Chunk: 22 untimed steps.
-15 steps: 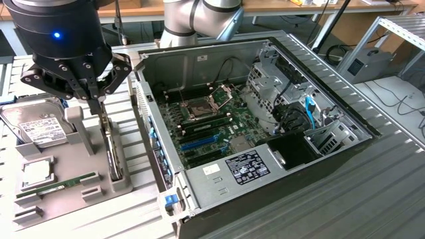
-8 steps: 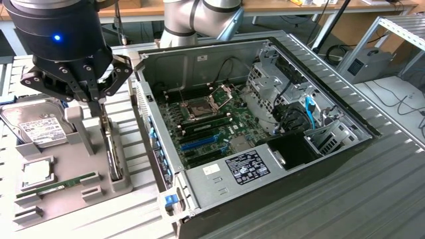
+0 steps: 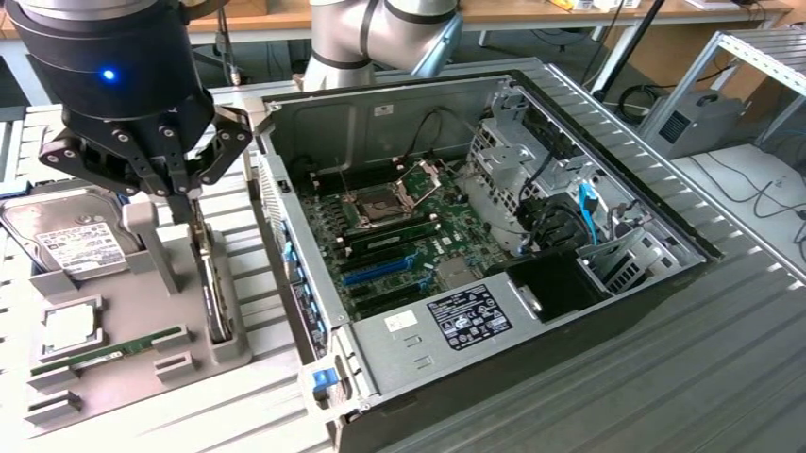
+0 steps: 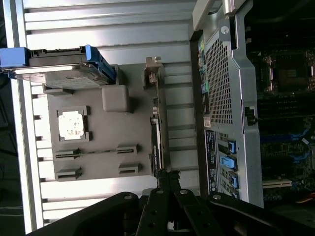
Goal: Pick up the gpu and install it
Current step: 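Reach for the gpu, then pick up the gpu and move the gpu toward the slot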
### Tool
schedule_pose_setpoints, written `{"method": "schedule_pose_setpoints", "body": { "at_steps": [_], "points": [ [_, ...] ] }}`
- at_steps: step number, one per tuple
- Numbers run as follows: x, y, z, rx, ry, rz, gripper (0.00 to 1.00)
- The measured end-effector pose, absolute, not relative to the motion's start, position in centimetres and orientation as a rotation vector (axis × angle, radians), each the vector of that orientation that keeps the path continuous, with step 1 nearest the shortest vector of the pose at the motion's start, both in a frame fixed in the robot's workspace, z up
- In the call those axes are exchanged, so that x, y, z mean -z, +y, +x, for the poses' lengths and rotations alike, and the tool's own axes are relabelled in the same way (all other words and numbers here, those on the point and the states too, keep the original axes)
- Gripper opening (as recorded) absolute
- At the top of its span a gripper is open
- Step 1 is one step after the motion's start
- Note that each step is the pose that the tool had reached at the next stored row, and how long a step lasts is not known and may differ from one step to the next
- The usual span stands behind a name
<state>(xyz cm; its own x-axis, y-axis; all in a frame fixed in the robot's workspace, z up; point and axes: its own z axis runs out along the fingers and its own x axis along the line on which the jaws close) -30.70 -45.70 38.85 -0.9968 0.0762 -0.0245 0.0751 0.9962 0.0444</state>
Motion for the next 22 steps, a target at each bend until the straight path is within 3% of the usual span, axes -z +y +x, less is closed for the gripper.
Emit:
{"method": "schedule_pose_setpoints", "body": {
  "at_steps": [11,22],
  "points": [
    [-38.8,-43.9,-30.7,-0.068,3.113,0.118,0.11],
    [-38.8,-43.8,-30.7,-0.068,3.112,0.118,0.11]
  ]
}}
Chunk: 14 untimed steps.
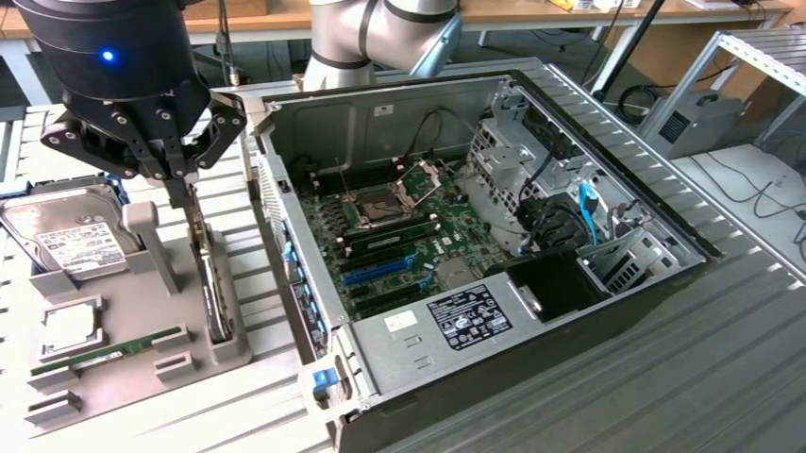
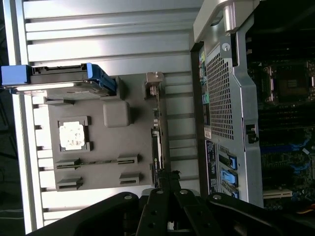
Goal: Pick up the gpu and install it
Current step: 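Pick up the gpu and move the gpu toward the slot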
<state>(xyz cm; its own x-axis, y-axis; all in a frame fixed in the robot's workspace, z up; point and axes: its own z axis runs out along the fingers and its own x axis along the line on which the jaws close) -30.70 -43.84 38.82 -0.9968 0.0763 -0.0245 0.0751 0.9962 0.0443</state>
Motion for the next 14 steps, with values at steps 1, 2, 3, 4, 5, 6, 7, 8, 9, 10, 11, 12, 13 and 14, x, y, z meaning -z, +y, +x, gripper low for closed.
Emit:
{"method": "schedule_pose_setpoints", "body": {
  "at_steps": [1,2,3,4,5,6,7,8,9,10,11,12,13,14],
  "points": [
    [-38.82,-43.84,-30.70,-0.068,3.112,0.118,0.11],
    [-38.82,-43.84,-30.70,-0.068,3.113,0.118,0.11],
    [-38.82,-43.84,-30.70,-0.068,3.113,0.118,0.11],
    [-38.82,-43.84,-30.70,-0.068,3.113,0.118,0.11],
    [-38.82,-43.84,-30.70,-0.068,3.113,0.118,0.11],
    [-38.81,-43.84,-30.70,-0.068,3.112,0.118,0.17],
    [-38.82,-43.84,-30.70,-0.068,3.112,0.118,0.24],
    [-38.82,-43.84,-30.70,-0.068,3.112,0.118,0.29],
    [-38.82,-43.84,-30.70,-0.068,3.112,0.118,0.42],
    [-38.81,-43.84,-30.70,-0.068,3.112,0.118,0.42],
    [-38.81,-43.84,-30.70,-0.068,3.112,0.118,0.42],
    [-38.82,-43.84,-30.70,-0.068,3.113,0.118,0.48],
    [-38.82,-43.84,-30.70,-0.068,3.112,0.118,0.48],
    [-38.79,-43.83,-30.69,-0.067,3.112,0.118,0.48]
  ]
}}
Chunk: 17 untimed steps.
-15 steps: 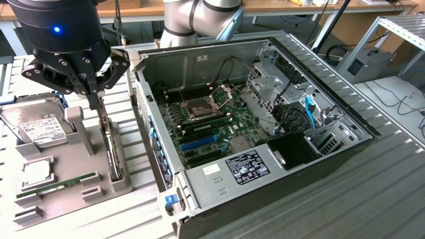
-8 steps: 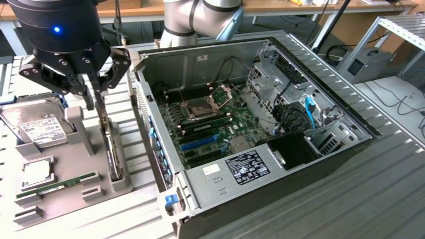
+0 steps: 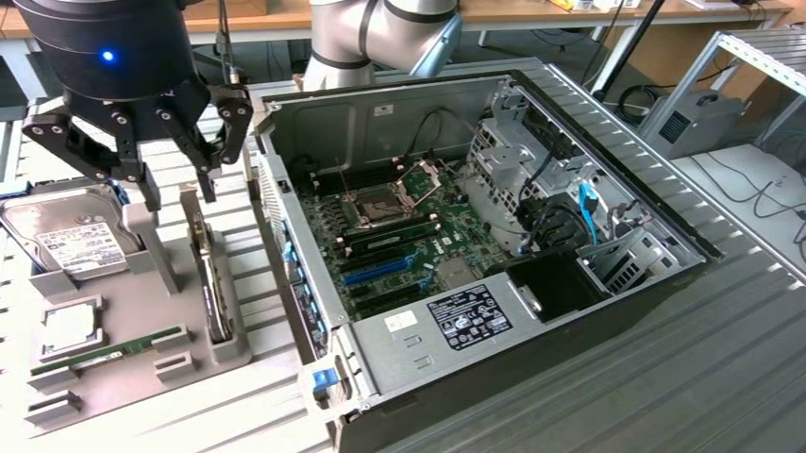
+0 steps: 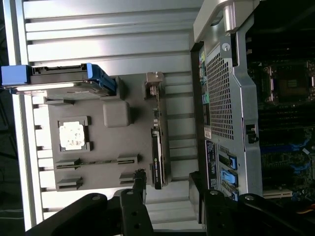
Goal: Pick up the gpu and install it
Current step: 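Pick up the gpu and move the gpu toward the slot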
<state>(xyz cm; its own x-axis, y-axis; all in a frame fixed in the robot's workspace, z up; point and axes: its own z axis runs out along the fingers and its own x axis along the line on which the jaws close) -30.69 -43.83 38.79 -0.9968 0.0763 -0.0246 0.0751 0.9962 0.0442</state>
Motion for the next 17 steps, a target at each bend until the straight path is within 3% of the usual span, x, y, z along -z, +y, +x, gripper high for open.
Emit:
{"method": "schedule_pose_setpoints", "body": {
  "at_steps": [17],
  "points": [
    [-35.6,-43.8,-30.7,-0.067,3.113,0.118,0.48]
  ]
}}
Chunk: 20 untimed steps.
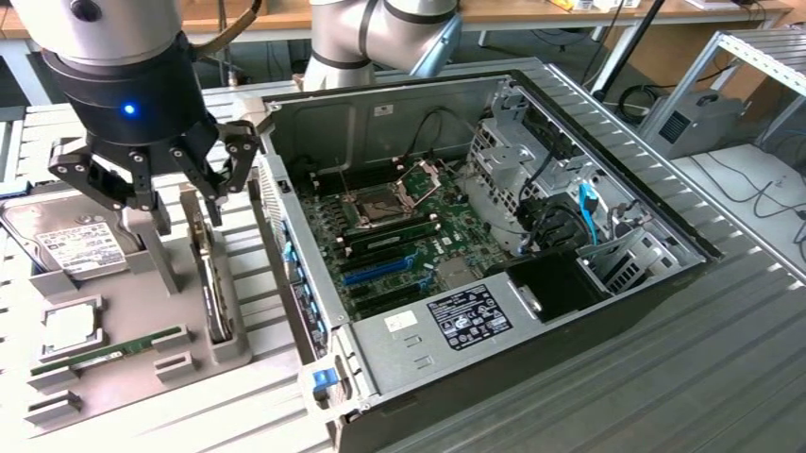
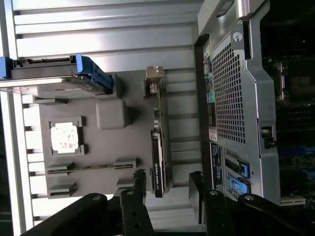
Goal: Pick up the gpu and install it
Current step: 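Pick up the gpu and move the gpu toward the slot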
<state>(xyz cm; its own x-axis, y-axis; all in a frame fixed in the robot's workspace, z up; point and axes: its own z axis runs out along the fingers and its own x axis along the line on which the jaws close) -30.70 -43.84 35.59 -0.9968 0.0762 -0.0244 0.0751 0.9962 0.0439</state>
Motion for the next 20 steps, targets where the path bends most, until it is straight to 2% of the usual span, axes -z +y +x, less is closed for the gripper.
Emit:
{"method": "schedule_pose_setpoints", "body": {
  "at_steps": [20],
  "points": [
    [-30.8,-43.8,-30.7,-0.067,3.112,0.118,0.48]
  ]
}}
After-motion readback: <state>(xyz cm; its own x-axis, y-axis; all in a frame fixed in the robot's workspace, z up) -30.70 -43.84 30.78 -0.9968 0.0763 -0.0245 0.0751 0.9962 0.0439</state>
